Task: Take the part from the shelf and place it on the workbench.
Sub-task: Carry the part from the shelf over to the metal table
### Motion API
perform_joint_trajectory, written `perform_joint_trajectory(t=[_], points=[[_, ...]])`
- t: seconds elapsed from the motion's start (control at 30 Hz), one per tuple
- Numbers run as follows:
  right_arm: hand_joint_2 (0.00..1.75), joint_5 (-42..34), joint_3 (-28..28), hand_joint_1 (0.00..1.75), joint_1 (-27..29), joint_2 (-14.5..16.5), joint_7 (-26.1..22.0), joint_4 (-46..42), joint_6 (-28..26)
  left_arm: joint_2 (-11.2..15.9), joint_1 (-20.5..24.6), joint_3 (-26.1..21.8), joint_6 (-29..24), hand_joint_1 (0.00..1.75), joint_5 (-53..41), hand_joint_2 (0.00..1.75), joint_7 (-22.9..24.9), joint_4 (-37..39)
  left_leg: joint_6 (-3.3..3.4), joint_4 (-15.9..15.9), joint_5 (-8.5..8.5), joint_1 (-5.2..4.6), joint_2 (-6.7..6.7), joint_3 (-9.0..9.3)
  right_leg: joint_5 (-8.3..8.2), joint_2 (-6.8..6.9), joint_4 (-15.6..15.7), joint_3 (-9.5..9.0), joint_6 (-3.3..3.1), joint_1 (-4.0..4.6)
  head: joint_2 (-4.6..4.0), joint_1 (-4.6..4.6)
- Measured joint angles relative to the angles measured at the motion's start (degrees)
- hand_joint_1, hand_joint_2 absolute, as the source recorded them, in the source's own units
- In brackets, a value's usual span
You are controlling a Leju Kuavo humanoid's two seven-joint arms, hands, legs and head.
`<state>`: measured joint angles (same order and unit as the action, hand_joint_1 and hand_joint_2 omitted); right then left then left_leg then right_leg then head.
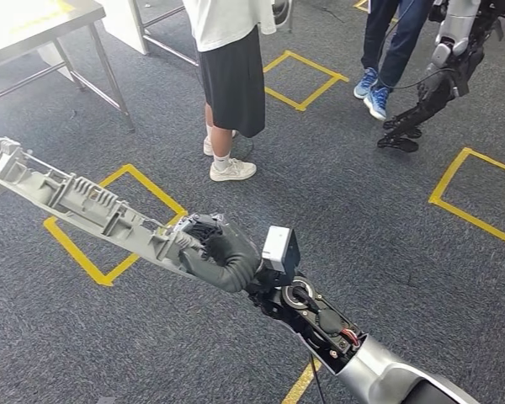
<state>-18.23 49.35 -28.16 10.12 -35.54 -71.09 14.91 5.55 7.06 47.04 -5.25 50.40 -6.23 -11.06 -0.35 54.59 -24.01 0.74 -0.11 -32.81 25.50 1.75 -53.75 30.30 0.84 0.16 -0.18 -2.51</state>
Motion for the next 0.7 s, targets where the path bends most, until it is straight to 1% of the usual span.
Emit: perform_joint_trajectory(t=[0.7], points=[[1.75, 0.09, 0.01, 1.75, 0.00, 0.03, -0.04, 0.88, 0.00, 0.01, -0.01, 1.10, 0.00, 0.00, 0.01, 1.75, 0.01, 0.00, 0.02, 0.05, -0.02, -0.03, 0.00, 0.00, -0.01, 0.00, 0.03, -0.02, 0.02, -0.03, 0.00, 0.00]])
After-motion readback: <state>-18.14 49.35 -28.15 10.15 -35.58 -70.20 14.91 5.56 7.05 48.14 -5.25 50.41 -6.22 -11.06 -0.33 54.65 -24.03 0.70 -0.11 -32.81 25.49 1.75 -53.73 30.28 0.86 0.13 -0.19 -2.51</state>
